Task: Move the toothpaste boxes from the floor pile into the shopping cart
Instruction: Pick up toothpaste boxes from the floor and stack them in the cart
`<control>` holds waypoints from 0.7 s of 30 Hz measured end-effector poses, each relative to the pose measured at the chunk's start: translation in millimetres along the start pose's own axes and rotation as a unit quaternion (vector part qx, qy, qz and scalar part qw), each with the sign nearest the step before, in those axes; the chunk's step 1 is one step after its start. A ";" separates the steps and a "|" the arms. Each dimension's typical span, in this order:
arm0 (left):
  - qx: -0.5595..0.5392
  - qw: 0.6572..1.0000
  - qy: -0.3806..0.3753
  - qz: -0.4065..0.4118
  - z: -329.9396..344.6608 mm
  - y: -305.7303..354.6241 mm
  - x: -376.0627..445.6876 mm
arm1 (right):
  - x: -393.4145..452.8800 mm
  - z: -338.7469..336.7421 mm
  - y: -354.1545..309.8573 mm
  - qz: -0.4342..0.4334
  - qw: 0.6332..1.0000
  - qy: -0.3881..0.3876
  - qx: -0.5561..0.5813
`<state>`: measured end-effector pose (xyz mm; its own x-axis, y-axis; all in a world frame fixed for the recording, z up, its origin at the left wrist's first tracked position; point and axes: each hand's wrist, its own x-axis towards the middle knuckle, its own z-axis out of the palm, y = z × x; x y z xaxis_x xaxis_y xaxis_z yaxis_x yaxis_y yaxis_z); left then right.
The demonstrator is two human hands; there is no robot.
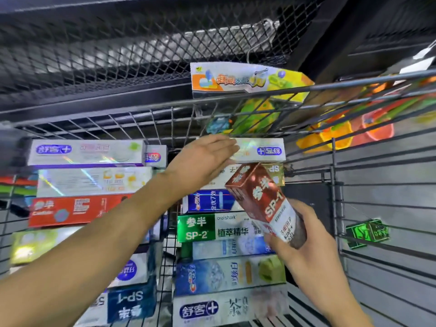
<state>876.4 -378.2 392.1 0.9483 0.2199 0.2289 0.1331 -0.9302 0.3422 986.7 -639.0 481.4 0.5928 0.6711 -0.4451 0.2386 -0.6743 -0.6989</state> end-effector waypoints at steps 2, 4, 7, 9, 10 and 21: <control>-0.008 1.000 0.000 -0.024 -14.6 -4.1 -20.9 | 6.1 0.9 -5.6 -0.053 0.996 -0.006 -0.073; 0.000 0.998 -0.004 -0.069 -28.7 -11.5 -46.9 | 19.4 3.6 -11.9 -0.134 0.977 0.006 -0.168; 0.030 0.989 -0.028 -0.140 -42.3 -19.0 -78.1 | 53.3 12.1 -15.0 -0.237 0.917 0.015 -0.321; 0.045 0.981 -0.056 -0.182 -52.2 -22.9 -95.4 | 78.4 27.2 -21.9 -0.276 0.884 0.018 -0.378; 0.045 0.978 -0.067 -0.193 -50.4 -21.1 -96.3 | 89.6 30.3 -21.1 -0.277 0.875 0.013 -0.396; 0.000 0.970 -0.064 -0.233 -45.2 -5.3 -107.2 | 105.4 49.0 -16.0 -0.212 0.867 0.011 -0.451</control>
<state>761.0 -383.6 406.9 0.8132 0.5783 -0.0657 0.5560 -0.7385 0.3815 1007.7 -542.3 418.2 0.3174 0.9182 -0.2370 0.9372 -0.3418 -0.0693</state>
